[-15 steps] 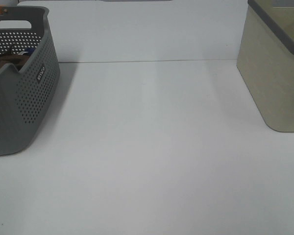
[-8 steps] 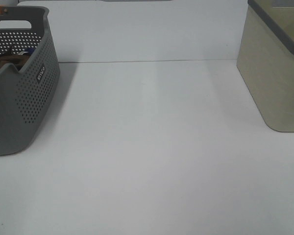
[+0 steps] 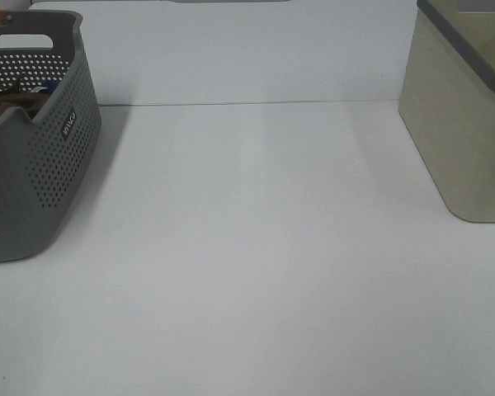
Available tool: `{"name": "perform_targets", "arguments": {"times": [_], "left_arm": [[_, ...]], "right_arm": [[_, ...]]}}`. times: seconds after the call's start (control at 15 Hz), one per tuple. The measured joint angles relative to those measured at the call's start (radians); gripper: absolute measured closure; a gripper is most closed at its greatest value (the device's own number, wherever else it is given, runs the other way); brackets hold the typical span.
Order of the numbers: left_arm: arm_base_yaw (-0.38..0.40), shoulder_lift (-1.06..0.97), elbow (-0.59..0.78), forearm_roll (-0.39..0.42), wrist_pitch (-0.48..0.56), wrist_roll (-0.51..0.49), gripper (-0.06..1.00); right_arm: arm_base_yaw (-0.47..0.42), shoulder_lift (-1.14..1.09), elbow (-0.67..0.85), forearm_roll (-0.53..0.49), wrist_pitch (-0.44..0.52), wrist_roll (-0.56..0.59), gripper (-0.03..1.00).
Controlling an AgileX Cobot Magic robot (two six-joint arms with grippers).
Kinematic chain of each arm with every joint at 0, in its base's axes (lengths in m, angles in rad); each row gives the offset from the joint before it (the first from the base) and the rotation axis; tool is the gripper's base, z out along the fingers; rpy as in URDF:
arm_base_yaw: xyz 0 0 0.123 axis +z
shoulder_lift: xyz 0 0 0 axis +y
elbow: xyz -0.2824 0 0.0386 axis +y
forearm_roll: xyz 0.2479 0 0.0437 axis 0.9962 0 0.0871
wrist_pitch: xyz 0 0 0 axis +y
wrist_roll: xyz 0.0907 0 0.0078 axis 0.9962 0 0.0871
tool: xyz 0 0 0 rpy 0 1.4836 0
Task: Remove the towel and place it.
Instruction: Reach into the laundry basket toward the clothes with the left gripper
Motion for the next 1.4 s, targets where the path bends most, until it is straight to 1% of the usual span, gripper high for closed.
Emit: {"name": "perform_targets", "arguments": {"times": [0.87, 1.07, 1.13, 1.2, 1.4], "left_arm": [[0.000, 0.000, 0.000, 0.002, 0.000, 0.000, 0.07], [0.000, 0.022, -0.005, -0.048, -0.001, 0.000, 0.07], [0.000, 0.060, -0.017, -0.048, -0.026, 0.000, 0.07], [0.000, 0.139, -0.045, -0.048, -0.122, 0.000, 0.07], [0.000, 0.366, -0.104, -0.040, -0.297, 0.000, 0.07]], "right_arm": [[0.000, 0.000, 0.000, 0.000, 0.000, 0.000, 0.24], [0.000, 0.000, 0.000, 0.000, 0.000, 0.000, 0.24], [0.000, 0.000, 0.000, 0.000, 0.000, 0.000, 0.24], [0.000, 0.000, 0.000, 0.000, 0.000, 0.000, 0.24], [0.000, 0.000, 0.000, 0.000, 0.000, 0.000, 0.24]]}}
